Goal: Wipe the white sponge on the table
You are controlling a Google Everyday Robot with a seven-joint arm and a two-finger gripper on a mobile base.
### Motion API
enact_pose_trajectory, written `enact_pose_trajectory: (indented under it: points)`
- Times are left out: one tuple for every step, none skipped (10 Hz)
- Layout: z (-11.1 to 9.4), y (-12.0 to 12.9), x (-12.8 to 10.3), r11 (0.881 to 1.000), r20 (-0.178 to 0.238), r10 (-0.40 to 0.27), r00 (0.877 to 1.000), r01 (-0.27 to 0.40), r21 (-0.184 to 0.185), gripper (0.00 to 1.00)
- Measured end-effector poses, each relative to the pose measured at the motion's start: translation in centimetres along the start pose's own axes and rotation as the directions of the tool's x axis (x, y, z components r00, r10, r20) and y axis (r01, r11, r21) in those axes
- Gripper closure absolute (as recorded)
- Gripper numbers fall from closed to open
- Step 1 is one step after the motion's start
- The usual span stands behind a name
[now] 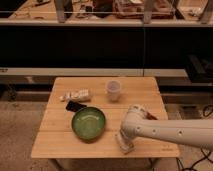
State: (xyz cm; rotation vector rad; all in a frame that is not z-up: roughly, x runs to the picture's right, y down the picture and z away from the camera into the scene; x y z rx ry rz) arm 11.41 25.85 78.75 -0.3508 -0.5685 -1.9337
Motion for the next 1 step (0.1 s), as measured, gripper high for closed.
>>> enact_pose_trajectory:
  points:
    - [-0.02,-0.14,0.23,1.000,-0.004,-0.003,1.000,0.003,0.002,0.91]
